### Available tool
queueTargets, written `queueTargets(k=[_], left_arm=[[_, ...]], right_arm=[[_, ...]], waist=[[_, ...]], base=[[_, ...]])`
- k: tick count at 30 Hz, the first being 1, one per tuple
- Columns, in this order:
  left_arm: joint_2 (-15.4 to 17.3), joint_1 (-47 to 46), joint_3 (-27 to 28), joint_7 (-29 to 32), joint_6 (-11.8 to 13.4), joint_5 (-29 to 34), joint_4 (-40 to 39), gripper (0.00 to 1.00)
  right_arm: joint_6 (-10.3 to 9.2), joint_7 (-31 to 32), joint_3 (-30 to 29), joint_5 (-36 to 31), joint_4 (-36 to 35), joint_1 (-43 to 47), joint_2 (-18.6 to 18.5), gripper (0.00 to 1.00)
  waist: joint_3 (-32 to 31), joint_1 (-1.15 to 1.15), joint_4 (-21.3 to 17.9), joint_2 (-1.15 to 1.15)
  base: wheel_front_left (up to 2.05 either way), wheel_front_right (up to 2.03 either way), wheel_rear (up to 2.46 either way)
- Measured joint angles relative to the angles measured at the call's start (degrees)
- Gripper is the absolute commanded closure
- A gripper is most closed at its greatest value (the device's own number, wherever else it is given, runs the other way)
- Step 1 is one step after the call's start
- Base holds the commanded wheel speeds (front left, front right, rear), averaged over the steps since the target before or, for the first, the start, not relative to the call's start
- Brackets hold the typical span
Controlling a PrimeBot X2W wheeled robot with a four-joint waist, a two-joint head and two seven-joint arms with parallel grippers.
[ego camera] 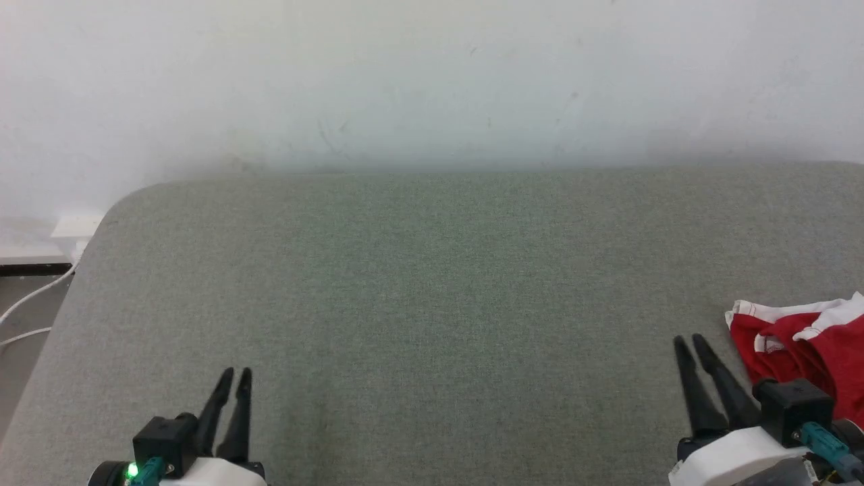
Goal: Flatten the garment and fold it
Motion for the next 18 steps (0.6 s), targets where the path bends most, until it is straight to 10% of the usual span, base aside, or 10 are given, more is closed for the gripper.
queueTargets(k=[18], left_arm=[[-0.79,-0.02,0.12,1.58,0.01,0.94,-0.96,1.0]], right_arm=[[0.0,0.6,0.02,-0.16,0.14,-0.29,-0.02,1.0]], waist=[[0.23,0.0,-0.2,0.0]], base=[[0.0,0.0,0.0]])
